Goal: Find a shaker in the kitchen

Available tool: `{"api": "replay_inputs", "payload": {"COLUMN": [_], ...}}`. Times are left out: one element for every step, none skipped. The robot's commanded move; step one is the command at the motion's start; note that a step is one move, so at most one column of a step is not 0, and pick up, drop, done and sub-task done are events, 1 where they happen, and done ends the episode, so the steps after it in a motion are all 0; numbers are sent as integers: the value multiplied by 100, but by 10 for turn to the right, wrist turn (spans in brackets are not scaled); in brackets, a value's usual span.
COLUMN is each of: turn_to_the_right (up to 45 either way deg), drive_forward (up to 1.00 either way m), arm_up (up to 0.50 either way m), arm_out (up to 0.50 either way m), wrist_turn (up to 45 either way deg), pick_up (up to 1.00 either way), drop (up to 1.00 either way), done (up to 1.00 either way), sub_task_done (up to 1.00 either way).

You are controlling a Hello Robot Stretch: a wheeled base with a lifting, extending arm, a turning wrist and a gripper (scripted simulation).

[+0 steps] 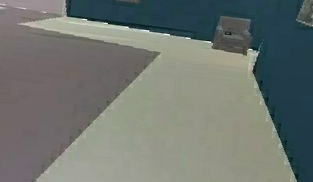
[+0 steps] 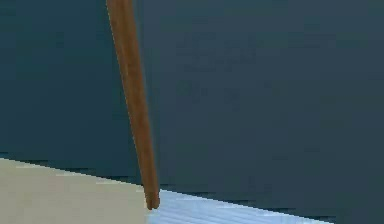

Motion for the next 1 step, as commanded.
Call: {"api": "replay_inputs", "payload": {"turn_to_the_right": [0], "drive_forward": [85], "arm_up": [0], "arm_out": [0], "wrist_turn": [0], "pick_up": [0], "drop": [0], "done": [0], "sub_task_done": [0]}}
